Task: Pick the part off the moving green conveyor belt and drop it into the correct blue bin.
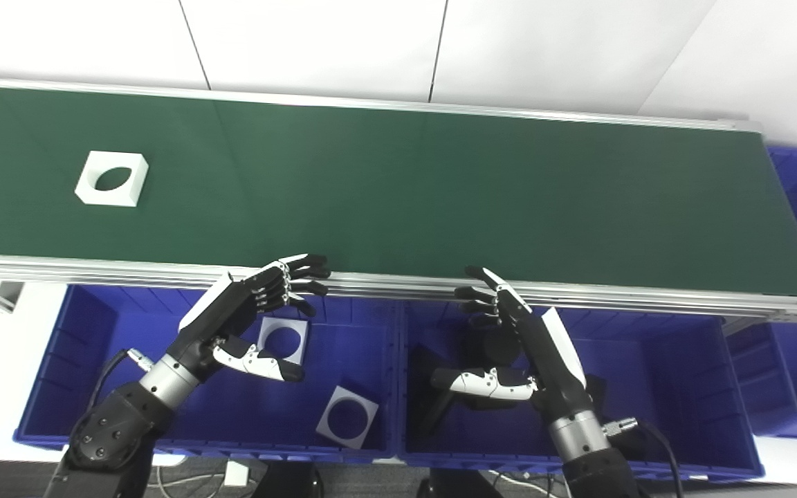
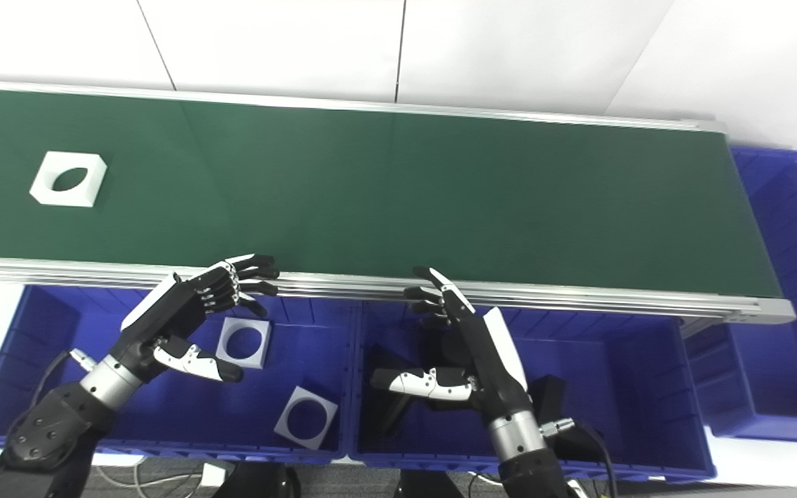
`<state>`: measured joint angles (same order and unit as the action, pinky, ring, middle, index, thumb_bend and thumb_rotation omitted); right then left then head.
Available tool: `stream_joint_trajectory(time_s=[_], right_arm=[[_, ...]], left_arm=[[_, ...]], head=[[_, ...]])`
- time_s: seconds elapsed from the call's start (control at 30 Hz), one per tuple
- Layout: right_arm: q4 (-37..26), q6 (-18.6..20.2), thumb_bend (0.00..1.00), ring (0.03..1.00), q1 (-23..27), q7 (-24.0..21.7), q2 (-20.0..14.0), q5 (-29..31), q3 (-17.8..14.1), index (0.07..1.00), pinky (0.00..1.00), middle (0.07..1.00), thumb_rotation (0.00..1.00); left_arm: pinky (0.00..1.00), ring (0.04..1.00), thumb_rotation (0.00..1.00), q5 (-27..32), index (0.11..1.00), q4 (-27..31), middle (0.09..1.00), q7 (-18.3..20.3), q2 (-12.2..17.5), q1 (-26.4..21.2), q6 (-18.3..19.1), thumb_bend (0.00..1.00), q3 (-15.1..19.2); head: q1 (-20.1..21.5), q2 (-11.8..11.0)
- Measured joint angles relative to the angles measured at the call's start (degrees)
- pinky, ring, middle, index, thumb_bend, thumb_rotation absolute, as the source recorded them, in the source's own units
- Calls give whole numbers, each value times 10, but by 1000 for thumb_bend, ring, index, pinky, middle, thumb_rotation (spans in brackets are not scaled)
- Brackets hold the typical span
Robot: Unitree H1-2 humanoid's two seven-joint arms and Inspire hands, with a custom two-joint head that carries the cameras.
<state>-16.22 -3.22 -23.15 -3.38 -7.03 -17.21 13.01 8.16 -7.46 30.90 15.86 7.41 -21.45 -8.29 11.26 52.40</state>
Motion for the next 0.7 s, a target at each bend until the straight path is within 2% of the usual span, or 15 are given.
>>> stream_joint_trajectory(time_s=[0.1, 0.17, 0.2, 0.23, 0.27, 0.3, 0.33, 0.37, 0.43, 0.47, 0.5, 0.53, 0.57, 0.63, 0.7], right_arm=[[0, -4, 799, 746, -2, 0, -1, -1, 0, 891, 685, 783, 276], [3, -14, 802, 752, -5, 0, -2, -1, 0, 894, 685, 786, 273], [5, -19, 803, 755, -7, 0, -4, 0, 0, 895, 688, 786, 270], [8, -22, 803, 756, -10, 0, -5, 1, -2, 895, 688, 786, 263], [10, -24, 799, 754, -13, 0, -7, 3, -3, 894, 685, 785, 247], [16, -29, 798, 754, -15, 0, -8, 4, -4, 894, 684, 785, 238], [19, -31, 796, 753, -17, 0, -10, 5, -6, 894, 682, 784, 226], [21, -33, 791, 749, -20, 0, -13, 6, -7, 893, 675, 780, 203], [21, -38, 786, 748, -22, 0, -16, 7, -9, 893, 672, 780, 172], [21, -41, 784, 748, -23, 0, -16, 7, -10, 893, 672, 780, 162], [21, -44, 781, 745, -23, 0, -16, 6, -10, 893, 668, 780, 153], [21, -47, 780, 743, -23, 0, -16, 5, -10, 893, 666, 780, 148], [22, -53, 781, 742, -24, 1, -16, 3, -10, 893, 665, 779, 135], [26, -64, 790, 744, -24, 2, -16, 1, -11, 890, 663, 780, 103], [38, -68, 792, 748, -24, 3, -16, 5, -14, 892, 668, 783, 105]], left_arm=[[618, 763, 254, -1, 851, -2, 831, 0, -1, 1, -3, 985, 0], [617, 759, 260, -6, 852, -5, 828, -5, -3, 4, -9, 983, -1], [617, 758, 259, -11, 851, -8, 828, -8, -5, 6, -14, 983, -1], [612, 754, 259, -13, 850, -13, 826, -9, -7, 8, -20, 982, -3], [608, 749, 259, -14, 847, -16, 823, -11, -9, 10, -21, 981, -4], [607, 746, 260, -16, 847, -20, 822, -11, -12, 13, -24, 981, -5], [605, 743, 262, -18, 845, -25, 821, -11, -14, 14, -27, 983, -6], [602, 737, 267, -25, 842, -30, 818, -12, -18, 15, -29, 988, -6], [603, 733, 272, -36, 840, -35, 818, -14, -26, 16, -29, 997, -6], [604, 732, 274, -41, 840, -36, 819, -16, -29, 16, -30, 999, -8], [605, 732, 277, -47, 837, -37, 818, -17, -31, 17, -30, 1000, -8], [606, 732, 279, -52, 835, -38, 817, -18, -34, 16, -31, 1000, -9], [608, 733, 280, -55, 834, -42, 818, -18, -36, 16, -32, 1000, -9], [611, 738, 280, -61, 832, -51, 826, -22, -41, 16, -32, 1000, -9], [612, 736, 279, -65, 829, -57, 824, -24, -44, 17, -32, 1000, -11]], head=[[-15, -13], [-51, -42], [-51, -42], [-88, -54], [-88, -69], [-116, -90], [-116, -90], [-133, -105], [-139, -110], [-153, -126], [-153, -126], [-163, -141], [-163, -141], [-181, -169], [-182, -170]])
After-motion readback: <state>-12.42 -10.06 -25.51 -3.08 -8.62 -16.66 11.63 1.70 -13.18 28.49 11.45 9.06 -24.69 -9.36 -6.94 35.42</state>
